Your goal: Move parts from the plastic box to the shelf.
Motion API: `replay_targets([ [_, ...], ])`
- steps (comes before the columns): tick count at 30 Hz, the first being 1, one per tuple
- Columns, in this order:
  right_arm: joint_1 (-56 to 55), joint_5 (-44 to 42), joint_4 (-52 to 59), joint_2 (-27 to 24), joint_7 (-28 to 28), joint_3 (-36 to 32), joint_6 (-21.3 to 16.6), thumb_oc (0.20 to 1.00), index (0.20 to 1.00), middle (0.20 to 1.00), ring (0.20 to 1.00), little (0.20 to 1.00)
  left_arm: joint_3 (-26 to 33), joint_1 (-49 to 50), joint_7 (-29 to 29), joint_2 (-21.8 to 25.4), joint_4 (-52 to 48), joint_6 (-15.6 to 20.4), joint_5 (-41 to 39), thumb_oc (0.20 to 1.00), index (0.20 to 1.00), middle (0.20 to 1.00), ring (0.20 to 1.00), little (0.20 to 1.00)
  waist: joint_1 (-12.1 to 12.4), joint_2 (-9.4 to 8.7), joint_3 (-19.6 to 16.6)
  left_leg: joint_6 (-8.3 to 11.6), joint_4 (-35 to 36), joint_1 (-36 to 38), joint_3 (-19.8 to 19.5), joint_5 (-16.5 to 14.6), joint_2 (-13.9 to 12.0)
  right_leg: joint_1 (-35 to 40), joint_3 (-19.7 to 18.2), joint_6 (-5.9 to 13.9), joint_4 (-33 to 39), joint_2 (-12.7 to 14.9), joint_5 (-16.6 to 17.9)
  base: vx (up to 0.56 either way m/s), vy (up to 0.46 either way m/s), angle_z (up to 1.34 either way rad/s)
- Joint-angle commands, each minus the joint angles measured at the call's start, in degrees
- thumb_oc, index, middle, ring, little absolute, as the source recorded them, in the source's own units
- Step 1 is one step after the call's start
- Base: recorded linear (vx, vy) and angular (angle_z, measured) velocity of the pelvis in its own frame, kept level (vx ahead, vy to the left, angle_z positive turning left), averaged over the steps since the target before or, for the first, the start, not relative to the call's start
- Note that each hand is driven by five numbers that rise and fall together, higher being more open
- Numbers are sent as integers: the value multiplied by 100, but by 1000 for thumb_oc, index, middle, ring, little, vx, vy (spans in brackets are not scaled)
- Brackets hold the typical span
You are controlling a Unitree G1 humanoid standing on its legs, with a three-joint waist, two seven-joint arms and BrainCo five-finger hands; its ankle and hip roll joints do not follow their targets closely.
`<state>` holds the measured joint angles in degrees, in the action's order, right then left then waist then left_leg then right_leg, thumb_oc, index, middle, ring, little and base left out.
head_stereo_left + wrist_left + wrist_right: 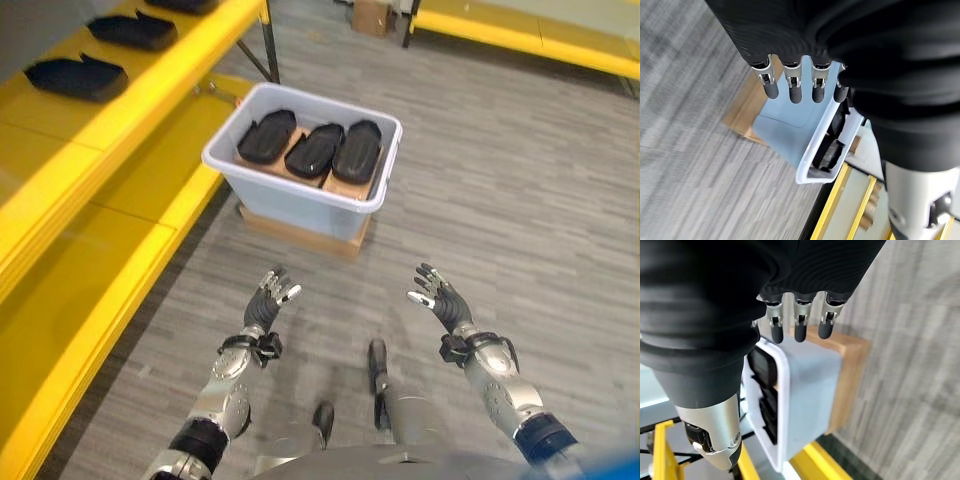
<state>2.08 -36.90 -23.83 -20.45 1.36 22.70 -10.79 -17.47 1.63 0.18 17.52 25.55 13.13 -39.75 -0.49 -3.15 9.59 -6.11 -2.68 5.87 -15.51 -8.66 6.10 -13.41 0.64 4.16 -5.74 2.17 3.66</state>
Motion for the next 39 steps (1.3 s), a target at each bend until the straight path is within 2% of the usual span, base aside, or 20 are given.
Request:
replay_targets([
  [1, 318, -36, 207, -102, -22, -205, -355, 1000, 1000, 1000, 1000, 1000, -20, -175, -43, 208, -519, 310, 151, 1000, 1000, 1000, 1000, 1000, -91, 42, -285, 275, -363, -408, 381, -93, -39, 144, -53, -30, 149, -127, 114, 238, -93, 33],
  [4, 275, -65, 231, -153, -39, -258, -367, 1000, 1000, 1000, 1000, 1000, -66, -197, -57, 163, -529, 302, 127, 1000, 1000, 1000, 1000, 1000, -149, 88, -339, 411, -852, -443, 334, -98, -117, 277, -45, -133, 142, -225, -48, 229, -90, 25],
  [8, 91, -108, 303, -296, 2, -349, -375, 1000, 1000, 1000, 1000, 1000, -104, -121, -124, 170, -644, 278, 58, 1000, 1000, 1000, 1000, 1000, -83, 75, -151, 748, -3274, -1426, 537, 680, -6, 706, -6, -322, 217, -221, -211, 145, -63, 2],
  [9, 76, -109, 340, -328, 18, -348, -370, 1000, 1000, 1000, 1000, 1000, -103, -90, -144, 181, -674, 265, 52, 1000, 1000, 1000, 1000, 1000, -42, 41, -82, 767, -3662, -1644, 578, 780, 45, 784, -24, -365, 219, -204, -244, 102, -46, -5],
  [11, 52, -111, 363, -328, -27, -347, -371, 1000, 1000, 1000, 1000, 1000, -73, -5, -115, 173, -736, 233, 45, 1000, 1000, 1000, 1000, 1000, 36, -5, -15, 686, -3929, -2009, 585, 718, 50, 872, -115, -367, 201, -168, -323, 103, -27, -2],
  [12, 64, -117, 362, -326, -67, -337, -382, 1000, 1000, 1000, 1000, 1000, -52, 10, -95, 164, -727, 218, 4, 1000, 1000, 1000, 1000, 1000, 25, -50, 3, 600, -3803, -2200, 625, 695, -189, 910, -155, -348, 178, -98, -331, 61, -1, -4],
  [13, 64, -117, 362, -327, -68, -336, -382, 1000, 1000, 1000, 1000, 1000, -51, 11, -95, 163, -727, 218, 4, 1000, 1000, 1000, 1000, 1000, 44, -36, 18, 598, -3823, -2184, 638, 668, -209, 926, -170, -349, 175, -117, -337, 121, 50, -7],
  [14, 71, -137, 327, -294, -147, -329, -412, 1000, 1000, 1000, 1000, 1000, -40, -1, -70, 162, -690, 221, -57, 1000, 1000, 1000, 1000, 1000, 78, -152, 34, 518, -3097, -2328, 606, 645, -701, 988, -252, -320, 128, -5, -434, 97, 45, -16],
  [15, 70, -137, 326, -294, -147, -329, -413, 1000, 1000, 1000, 1000, 1000, -41, -2, -71, 163, -689, 222, -58, 1000, 1000, 1000, 1000, 1000, 104, -159, 63, 518, -3075, -2276, 630, 640, -710, 1019, -275, -322, 127, -5, -440, 130, 75, -12],
  [16, 96, -141, 289, -274, -183, -316, -443, 1000, 1000, 1000, 1000, 1000, -49, -22, -43, 174, -660, 243, -64, 1000, 1000, 1000, 1000, 1000, 131, -183, 80, 529, -2360, -2138, 577, 739, -983, 1023, -338, -298, 85, 0, -493, 80, 90, -29],
  [17, 105, -139, 259, -253, -241, -315, -473, 1000, 1000, 1000, 1000, 1000, -36, -36, -7, 172, -637, 271, -59, 1000, 1000, 1000, 1000, 1000, 149, -155, 92, 614, -1392, -2014, 520, 1003, -1331, 1020, -383, -276, 36, -20, -574, 143, 258, -38],
  [18, 139, -217, 163, -234, -341, -297, -507, 1000, 1000, 1000, 1000, 1000, -64, -89, 34, 166, -600, 285, -81, 1000, 1000, 1000, 1000, 1000, 151, 13, 95, 810, -121, -2008, 420, 1748, -1938, 1044, -477, -254, 29, -86, -714, 110, 216, -54],
  [19, 141, -219, 160, -237, -341, -295, -509, 1000, 1000, 1000, 1000, 1000, -63, -90, 34, 162, -598, 286, -81, 1000, 1000, 1000, 1000, 1000, 163, 17, 119, 823, 15, -1909, 445, 1815, -1967, 1071, -486, -267, 25, -99, -719, 152, 319, -32],
  [20, 231, -260, 26, -227, -408, -265, -536, 1000, 1000, 1000, 1000, 1000, -152, -245, 51, 147, -490, 316, -80, 1000, 1000, 1000, 1000, 1000, 135, 106, 111, 1066, 727, -2254, 791, 2119, -2210, 1223, -450, -216, 211, -9, -782, 237, 349, 23],
  [21, 237, -157, 7, -225, -444, -272, -506, 1000, 1000, 1000, 1000, 1000, -167, -279, 17, 155, -445, 302, -30, 1000, 1000, 1000, 1000, 1000, 194, 182, 49, 1208, 712, -2189, 785, 2197, -2192, 1487, -471, -113, 457, 97, -769, 318, 470, 39],
  [22, 193, -105, 77, -209, -404, -249, -475, 1000, 1000, 1000, 1000, 1000, -125, -216, 5, 157, -462, 290, -20, 1000, 1000, 1000, 1000, 1000, 244, 225, -30, 1182, 736, -1997, 579, 2062, -2160, 1589, -554, -50, 532, 152, -802, 313, 417, 12],
  [24, 151, -92, 124, -191, -344, -253, -456, 1000, 1000, 1000, 1000, 1000, -93, -152, -10, 158, -513, 294, -21, 1000, 1000, 1000, 1000, 1000, 238, 267, -135, 1237, 672, -1947, 677, 2033, -2118, 1674, -590, -4, 607, 284, -777, 224, 309, -67],
  [31, 357, -46, 179, -36, -327, -117, -353, 1000, 1000, 1000, 1000, 1000, -36, -392, 146, 465, -548, 388, -15, 1000, 1000, 1000, 1000, 1000, 389, 24, -103, 951, -605, -2367, 1137, 1157, -1531, 1492, -626, 445, 431, 1201, -479, 118, 299, -24],
  [34, 440, 21, 208, -28, -320, -110, -319, 1000, 1000, 1000, 1000, 1000, -24, -472, 212, 523, -562, 410, -13, 1000, 1000, 1000, 1000, 1000, 435, -50, -111, 817, -925, -2522, 1228, 863, -1340, 1355, -642, 546, 354, 1433, -235, 67, 189, -24],
  [39, 494, -24, 272, 13, -308, -110, -324, 1000, 1000, 1000, 1000, 1000, -28, -530, 254, 547, -540, 415, 19, 1000, 1000, 1000, 1000, 1000, 428, -129, -116, 711, -1273, -2789, 1194, 630, -1173, 1289, -578, 612, 358, 1583, 36, 38, 71, -3],
])
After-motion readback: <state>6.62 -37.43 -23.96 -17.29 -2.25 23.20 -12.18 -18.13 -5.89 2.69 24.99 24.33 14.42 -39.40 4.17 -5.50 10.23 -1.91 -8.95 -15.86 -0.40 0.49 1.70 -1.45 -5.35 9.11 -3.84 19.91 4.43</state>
